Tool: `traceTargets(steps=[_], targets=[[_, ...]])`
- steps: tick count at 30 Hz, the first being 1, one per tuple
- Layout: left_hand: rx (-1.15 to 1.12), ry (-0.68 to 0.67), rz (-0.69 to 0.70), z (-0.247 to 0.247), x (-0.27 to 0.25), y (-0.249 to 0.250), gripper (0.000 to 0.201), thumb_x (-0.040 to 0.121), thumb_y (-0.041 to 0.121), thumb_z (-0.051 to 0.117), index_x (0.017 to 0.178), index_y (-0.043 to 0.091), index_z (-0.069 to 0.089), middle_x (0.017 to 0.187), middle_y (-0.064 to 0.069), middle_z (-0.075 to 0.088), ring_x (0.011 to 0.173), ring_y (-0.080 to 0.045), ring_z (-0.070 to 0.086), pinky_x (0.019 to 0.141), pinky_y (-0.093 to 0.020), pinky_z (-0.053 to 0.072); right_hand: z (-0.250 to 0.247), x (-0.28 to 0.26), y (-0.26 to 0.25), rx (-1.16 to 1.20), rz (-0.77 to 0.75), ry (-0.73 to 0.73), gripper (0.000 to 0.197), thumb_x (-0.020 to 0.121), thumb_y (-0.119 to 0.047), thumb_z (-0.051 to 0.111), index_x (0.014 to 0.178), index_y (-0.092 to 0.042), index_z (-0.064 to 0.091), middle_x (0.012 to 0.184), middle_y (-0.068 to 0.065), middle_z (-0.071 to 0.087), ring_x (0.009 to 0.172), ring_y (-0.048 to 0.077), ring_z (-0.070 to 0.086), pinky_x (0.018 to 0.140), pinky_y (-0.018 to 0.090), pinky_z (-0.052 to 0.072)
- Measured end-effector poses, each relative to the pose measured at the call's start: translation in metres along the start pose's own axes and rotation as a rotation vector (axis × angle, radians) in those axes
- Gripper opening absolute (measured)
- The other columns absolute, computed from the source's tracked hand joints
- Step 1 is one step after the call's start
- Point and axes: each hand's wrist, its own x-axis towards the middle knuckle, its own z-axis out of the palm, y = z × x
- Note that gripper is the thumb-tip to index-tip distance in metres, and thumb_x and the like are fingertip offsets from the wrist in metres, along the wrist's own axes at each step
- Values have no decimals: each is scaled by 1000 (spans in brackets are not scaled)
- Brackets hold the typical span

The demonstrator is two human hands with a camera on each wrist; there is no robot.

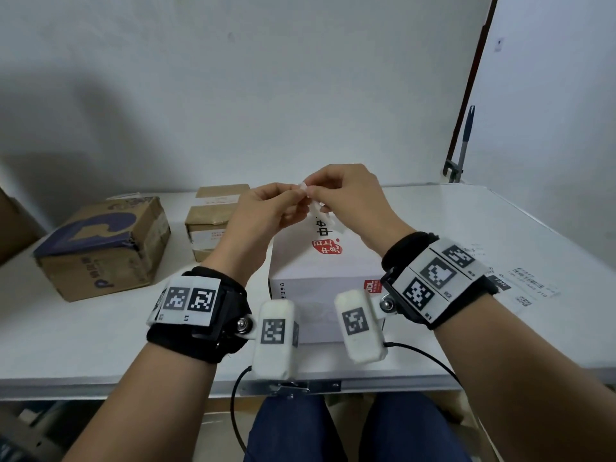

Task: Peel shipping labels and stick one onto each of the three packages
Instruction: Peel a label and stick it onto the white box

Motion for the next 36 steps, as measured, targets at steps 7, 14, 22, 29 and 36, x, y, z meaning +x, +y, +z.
traceTargets(steps=[7,14,22,29,36], targets=[[-19,-13,9,0,1,-4,10,87,9,66,80,5,71,57,-2,55,80,-23,61,81,-25,55,-1,-3,3,32,29,-13,10,82,-20,70,90,-17,76,82,-6,73,78,6,67,79,24,54],[33,-31,22,7,2,-3,8,89,7,63,83,3,65,62,-3,57,77,-19,61,78,-24,56,-2,-3,3,59,77,34,5,80,-22,71,79,-17,72,74,-3,72,70,14,65,78,34,58],[31,-22,-33,12,5,-1,7,88,6,59,83,3,64,58,-4,49,70,-17,63,79,-25,54,-2,1,9,141,123,80,7,84,-17,67,82,-13,73,78,3,71,72,14,66,78,34,60],[16,-67,-43,17,8,2,23,89,22,66,93,-1,67,80,-9,65,70,-14,62,81,-27,56,-3,3,10,98,98,82,8,86,-21,63,85,-17,69,83,0,72,81,15,68,77,30,56],[-62,-89,-115,15,7,5,11,89,4,62,78,4,64,79,-10,65,72,-17,65,73,-23,56,-5,5,13,129,173,109,11,92,-22,56,91,-14,64,81,0,67,79,18,66,84,41,57]])
